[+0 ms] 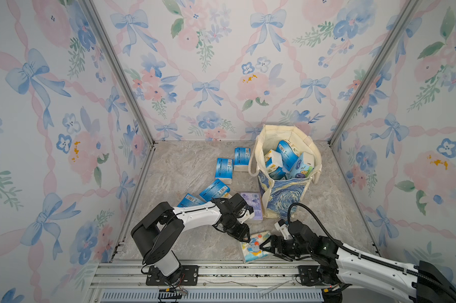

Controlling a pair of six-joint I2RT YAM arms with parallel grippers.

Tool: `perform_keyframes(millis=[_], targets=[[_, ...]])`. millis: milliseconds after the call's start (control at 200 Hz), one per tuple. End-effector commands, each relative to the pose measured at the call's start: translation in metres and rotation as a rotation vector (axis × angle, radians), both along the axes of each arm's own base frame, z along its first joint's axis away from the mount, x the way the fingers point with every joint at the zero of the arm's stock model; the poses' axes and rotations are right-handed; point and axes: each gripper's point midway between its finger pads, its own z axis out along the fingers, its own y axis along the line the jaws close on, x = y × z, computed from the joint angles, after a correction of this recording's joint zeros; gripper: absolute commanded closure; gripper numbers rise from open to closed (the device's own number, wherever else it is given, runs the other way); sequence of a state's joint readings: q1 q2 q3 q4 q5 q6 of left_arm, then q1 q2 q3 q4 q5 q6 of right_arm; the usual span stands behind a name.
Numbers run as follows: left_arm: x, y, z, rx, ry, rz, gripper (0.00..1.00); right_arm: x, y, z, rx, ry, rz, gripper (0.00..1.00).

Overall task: Put tissues into the canvas bag
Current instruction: Pick up the pack of facial tissues from the center of the board.

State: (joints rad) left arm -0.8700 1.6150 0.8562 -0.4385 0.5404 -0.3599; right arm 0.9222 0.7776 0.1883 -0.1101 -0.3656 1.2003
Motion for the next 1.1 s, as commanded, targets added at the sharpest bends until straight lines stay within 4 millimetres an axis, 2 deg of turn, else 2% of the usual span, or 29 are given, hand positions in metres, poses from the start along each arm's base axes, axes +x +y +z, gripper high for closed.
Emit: perform_keyframes(millis=[0, 175, 455, 650, 770, 885, 1095], targets=[[-0.002, 0.015, -0.013, 0.088, 0.007, -0.005, 0.6, 0.015, -0.007, -0.004, -0.012, -0.035, -0.074, 0.13], [0.002, 0.008, -0.008, 0.066, -0.004, -0.012, 0.61, 0.024, 0.0, 0.001, 0.022, -0.061, -0.09, 0.22], [0.009, -0.002, 0.004, 0.029, -0.027, -0.02, 0.61, 0.032, 0.016, 0.016, 0.075, -0.112, -0.058, 0.42], [0.02, -0.007, 0.018, -0.004, -0.065, -0.011, 0.6, 0.034, 0.013, 0.028, 0.064, -0.162, -0.052, 0.56], [0.036, -0.004, 0.033, 0.0, -0.122, 0.003, 0.59, 0.036, 0.009, 0.038, 0.061, -0.198, -0.053, 0.58], [0.061, 0.01, 0.051, 0.012, -0.196, 0.052, 0.59, 0.036, 0.009, 0.049, 0.062, -0.23, -0.03, 0.59], [0.111, 0.043, 0.104, -0.022, -0.375, 0.217, 0.57, 0.032, 0.011, 0.069, 0.034, -0.285, 0.065, 0.61]])
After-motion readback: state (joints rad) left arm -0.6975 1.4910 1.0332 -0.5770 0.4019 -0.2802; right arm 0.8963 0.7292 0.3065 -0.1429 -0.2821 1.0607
